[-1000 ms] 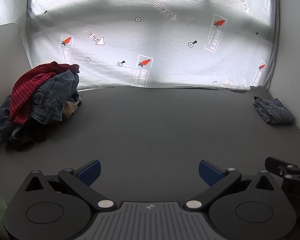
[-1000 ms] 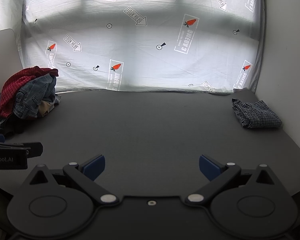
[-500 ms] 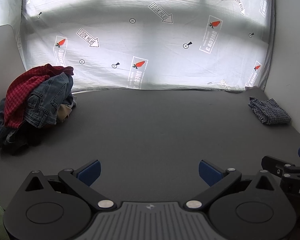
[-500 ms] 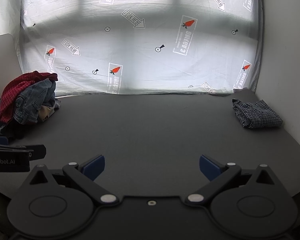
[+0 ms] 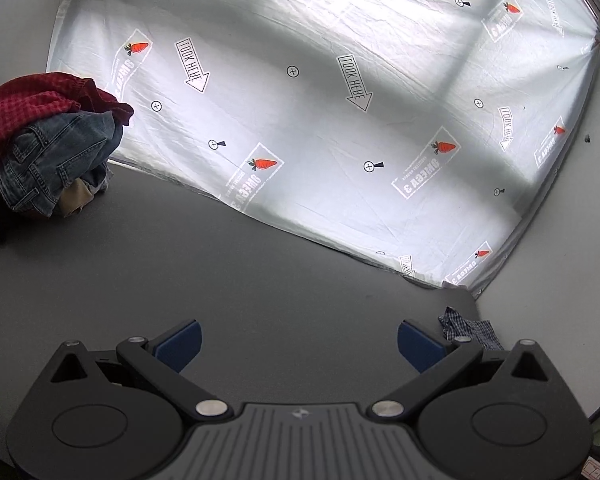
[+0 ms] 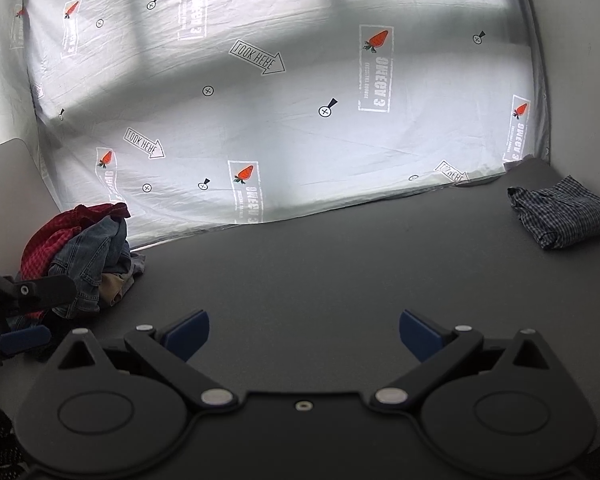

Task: Fold clothes
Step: 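Move both grippers toward the clothes pile and the red gingham shorts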

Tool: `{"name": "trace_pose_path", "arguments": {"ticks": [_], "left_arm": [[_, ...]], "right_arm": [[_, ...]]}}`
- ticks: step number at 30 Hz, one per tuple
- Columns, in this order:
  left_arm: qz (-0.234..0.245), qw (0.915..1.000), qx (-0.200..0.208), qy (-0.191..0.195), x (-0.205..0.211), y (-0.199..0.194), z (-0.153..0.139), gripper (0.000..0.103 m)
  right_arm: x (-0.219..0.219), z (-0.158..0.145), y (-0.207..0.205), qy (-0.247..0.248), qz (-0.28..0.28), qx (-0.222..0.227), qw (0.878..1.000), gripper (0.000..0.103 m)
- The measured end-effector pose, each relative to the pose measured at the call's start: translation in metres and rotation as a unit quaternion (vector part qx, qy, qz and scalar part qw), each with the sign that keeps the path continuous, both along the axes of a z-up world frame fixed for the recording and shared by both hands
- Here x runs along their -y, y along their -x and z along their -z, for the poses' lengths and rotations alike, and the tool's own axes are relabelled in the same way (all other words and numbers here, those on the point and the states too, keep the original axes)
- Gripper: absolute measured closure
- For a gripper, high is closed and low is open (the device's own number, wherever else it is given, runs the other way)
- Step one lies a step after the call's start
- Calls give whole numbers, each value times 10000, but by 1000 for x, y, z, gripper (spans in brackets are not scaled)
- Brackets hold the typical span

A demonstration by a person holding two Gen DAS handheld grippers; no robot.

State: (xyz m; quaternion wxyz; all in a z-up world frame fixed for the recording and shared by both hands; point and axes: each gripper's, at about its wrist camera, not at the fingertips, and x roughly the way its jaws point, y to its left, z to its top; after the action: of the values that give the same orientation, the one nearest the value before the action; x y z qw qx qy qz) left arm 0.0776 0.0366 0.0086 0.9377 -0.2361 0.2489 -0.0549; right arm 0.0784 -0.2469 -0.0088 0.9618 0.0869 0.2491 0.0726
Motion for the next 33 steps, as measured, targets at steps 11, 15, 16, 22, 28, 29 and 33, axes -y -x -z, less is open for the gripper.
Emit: {"name": "trace_pose_path", "arguments": {"ticks": [11, 15, 16, 22, 28, 29, 33], "left_arm": [[-1360, 9839, -868, -767, -46, -104, -17, 0], [-1574, 9750, -901, -1285, -89, -128, -17, 0], [-1617, 9738, -866, -1344, -103, -135, -16, 0], [-1738, 9686, -584, -1681, -192, -185, -11, 0], [-2056, 9326, -238, -2955, -279, -257, -7, 0], [-2081, 9260, -274, -3138, -292, -271, -6, 0], [-1997, 9205, -245, -3349, -321, -317, 9, 0]], "right_arm": [[-60, 21, -134, 371, -1186, -518, 9909, 0], [-117, 22, -168, 1046, -1596, -298, 9812, 0], [-132, 22, -177, 1118, -1676, -265, 9791, 0], [-224, 21, -234, 1435, -1979, 21, 9697, 0], [-326, 20, -304, 1981, -2236, 461, 9532, 0], [-343, 20, -316, 2071, -2278, 534, 9499, 0], [-410, 20, -363, 2428, -2441, 826, 9352, 0]]}}
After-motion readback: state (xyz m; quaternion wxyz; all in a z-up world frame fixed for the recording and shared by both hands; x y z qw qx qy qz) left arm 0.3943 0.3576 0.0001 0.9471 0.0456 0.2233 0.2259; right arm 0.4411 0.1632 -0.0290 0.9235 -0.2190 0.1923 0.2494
